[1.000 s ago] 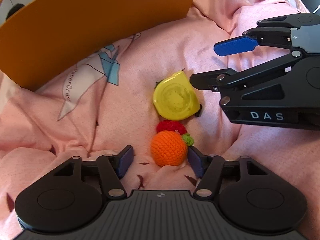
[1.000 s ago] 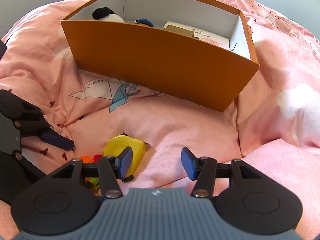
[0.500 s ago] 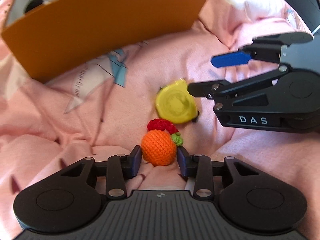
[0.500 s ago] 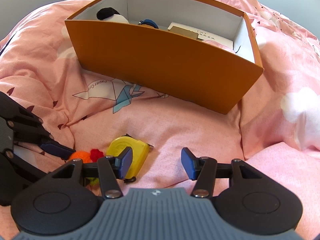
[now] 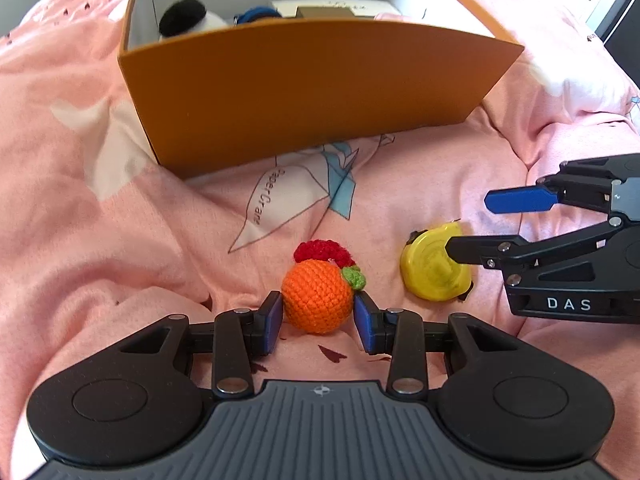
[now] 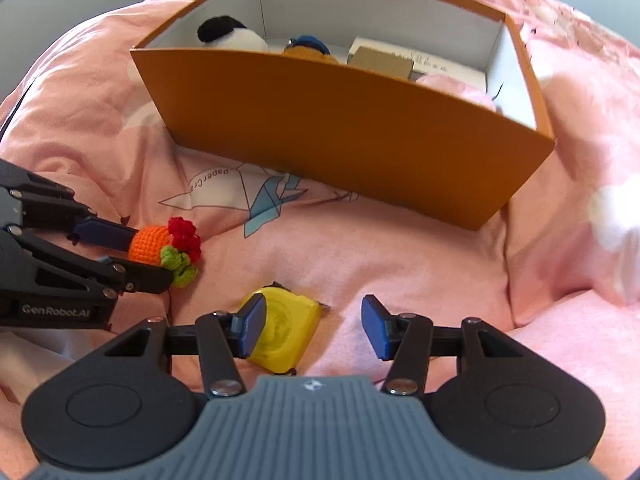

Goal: Organize objects
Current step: 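Grasp the orange crocheted fruit with left tool while right tool grasps the yellow tape measure, then carry the crocheted fruit and tape measure over the orange box with both tools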

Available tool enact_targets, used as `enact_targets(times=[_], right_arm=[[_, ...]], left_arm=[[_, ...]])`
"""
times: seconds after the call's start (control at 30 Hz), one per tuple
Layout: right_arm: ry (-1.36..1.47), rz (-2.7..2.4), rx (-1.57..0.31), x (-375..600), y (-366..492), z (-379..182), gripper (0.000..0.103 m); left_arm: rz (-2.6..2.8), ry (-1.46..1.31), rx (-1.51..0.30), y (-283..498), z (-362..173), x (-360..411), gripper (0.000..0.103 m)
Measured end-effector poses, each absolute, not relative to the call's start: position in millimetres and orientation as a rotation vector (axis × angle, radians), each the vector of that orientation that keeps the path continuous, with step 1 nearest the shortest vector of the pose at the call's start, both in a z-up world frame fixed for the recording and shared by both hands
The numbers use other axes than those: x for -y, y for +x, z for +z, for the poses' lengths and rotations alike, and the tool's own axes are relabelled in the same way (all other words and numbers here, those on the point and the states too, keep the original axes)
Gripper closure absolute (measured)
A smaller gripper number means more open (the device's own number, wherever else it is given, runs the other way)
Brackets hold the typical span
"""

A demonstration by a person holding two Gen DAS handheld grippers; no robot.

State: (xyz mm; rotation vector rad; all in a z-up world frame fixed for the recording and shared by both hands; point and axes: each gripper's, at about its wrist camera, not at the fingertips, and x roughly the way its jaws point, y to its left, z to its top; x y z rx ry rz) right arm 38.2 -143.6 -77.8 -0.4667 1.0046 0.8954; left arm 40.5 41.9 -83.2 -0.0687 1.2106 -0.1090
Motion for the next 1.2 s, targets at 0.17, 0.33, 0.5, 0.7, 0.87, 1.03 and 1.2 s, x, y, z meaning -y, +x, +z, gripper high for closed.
enact_targets(times=[0.17, 0.33, 0.5, 0.7, 0.87, 1.03, 1.2], right_arm=[[-0.474, 0.922, -1.058, 139.2, 39.6, -85.8, 0.047], [-0.548, 0.962, -1.056, 127.9, 31.8, -90.3, 0.039], [-0.587, 0.987, -1.088, 118.8, 28.9, -99.7, 0.039], [-0.548, 0.953, -1.139, 113.8, 37.8, -105.7, 0.04], [-0.511, 0.926, -1.178, 114.4, 45.3, -111.3, 0.043], [-0.526, 0.929, -1.154, 116.9, 40.8, -108.9, 0.045], [-0.507, 0.927, -1.119, 126.0, 40.0, -95.6, 0.045]], left_arm=[[-0.107, -0.105, -1.227, 42.1, -90.1, -47.3, 0.057], [-0.102, -0.102, -1.224, 43.4, -91.2, -46.0, 0.057], [-0.097, -0.133, -1.223, 45.8, -92.2, -48.5, 0.056], [-0.094, -0.132, -1.227, 47.0, -92.2, -47.8, 0.056], [-0.096, -0.134, -1.228, 47.6, -93.7, -47.9, 0.056], [-0.099, -0.129, -1.222, 47.7, -93.4, -45.4, 0.059], [-0.101, -0.123, -1.185, 43.7, -85.0, -46.0, 0.059]])
